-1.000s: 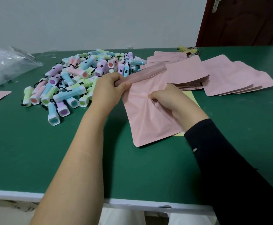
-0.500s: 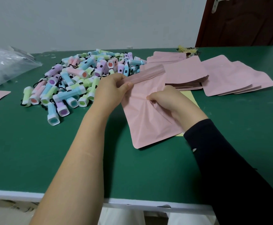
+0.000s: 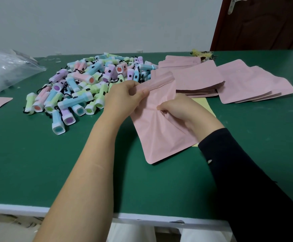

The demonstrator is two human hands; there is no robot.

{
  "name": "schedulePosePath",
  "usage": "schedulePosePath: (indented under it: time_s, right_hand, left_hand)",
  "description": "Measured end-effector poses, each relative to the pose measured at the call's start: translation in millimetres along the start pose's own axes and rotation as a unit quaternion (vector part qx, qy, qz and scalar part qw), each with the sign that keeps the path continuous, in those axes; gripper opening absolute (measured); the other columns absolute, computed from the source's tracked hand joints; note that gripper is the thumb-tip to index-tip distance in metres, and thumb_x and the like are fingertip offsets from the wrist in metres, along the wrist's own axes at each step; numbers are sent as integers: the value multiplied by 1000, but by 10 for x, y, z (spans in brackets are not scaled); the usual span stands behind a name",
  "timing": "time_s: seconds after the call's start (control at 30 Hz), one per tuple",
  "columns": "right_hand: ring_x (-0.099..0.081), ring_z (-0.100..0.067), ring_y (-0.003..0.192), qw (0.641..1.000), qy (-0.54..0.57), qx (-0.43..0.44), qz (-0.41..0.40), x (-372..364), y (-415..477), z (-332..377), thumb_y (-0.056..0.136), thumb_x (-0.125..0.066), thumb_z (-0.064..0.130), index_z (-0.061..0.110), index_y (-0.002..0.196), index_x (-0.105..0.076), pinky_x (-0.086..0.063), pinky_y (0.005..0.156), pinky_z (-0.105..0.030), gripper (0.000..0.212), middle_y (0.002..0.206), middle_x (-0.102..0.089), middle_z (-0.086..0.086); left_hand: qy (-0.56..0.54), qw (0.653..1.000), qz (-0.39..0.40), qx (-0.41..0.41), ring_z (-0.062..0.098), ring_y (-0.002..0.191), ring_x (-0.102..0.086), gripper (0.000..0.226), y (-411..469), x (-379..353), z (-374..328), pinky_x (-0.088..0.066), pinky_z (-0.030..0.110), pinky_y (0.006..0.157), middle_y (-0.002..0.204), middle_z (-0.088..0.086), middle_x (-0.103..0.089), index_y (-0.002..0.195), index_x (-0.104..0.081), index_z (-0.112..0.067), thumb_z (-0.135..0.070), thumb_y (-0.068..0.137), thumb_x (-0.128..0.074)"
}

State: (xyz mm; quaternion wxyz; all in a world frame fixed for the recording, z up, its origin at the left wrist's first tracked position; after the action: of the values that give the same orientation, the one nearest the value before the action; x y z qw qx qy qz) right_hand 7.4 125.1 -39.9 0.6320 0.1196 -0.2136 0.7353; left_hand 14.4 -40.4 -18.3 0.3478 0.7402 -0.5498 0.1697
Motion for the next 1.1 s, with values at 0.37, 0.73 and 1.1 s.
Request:
schedulePosePath:
  time_s: [0.37,0.73,1.1]
  right_hand:
    - [-68,-30,94,1000,-25,1,18,-67,26,-12,81,-67,15,8,102,-70,-53,92,-42,23,99,-73,-11]
    - [-67,-30,89,998,-40,11,56,-131,20,-2,80,-65,13,2,100,-69,-52,86,-38,23,96,-72,-12]
    - [-67,-19,74,996,56,49,40,-102,22,14,83,-69,20,10,97,-72,-53,65,-26,17,87,-73,-3]
  left_hand:
    - [13,1000,11,1,24,86,-63,14,10,-33,-26,-49,45,91,80,-2,-69,88,-65,-26,-38,93,-62]
    - [15,1000,15,-15,16,75,-51,21,5,-63,-68,-47,40,83,71,-10,-55,76,-57,-31,-38,95,-58]
    - [-11,999,21,-27,11,65,-44,27,-1,-97,-114,-34,31,67,64,-10,-49,70,-53,-27,-32,95,-61]
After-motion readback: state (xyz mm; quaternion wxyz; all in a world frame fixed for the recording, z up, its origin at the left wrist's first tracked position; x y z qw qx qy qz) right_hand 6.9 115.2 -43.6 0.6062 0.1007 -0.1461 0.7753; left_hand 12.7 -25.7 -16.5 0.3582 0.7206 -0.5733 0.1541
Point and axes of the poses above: each hand's wrist, its own y-axis towards the middle knuckle, its own x-axis out of the back of the hand, z = x × y, the point moved 5 cm from there along y, towards the middle knuckle
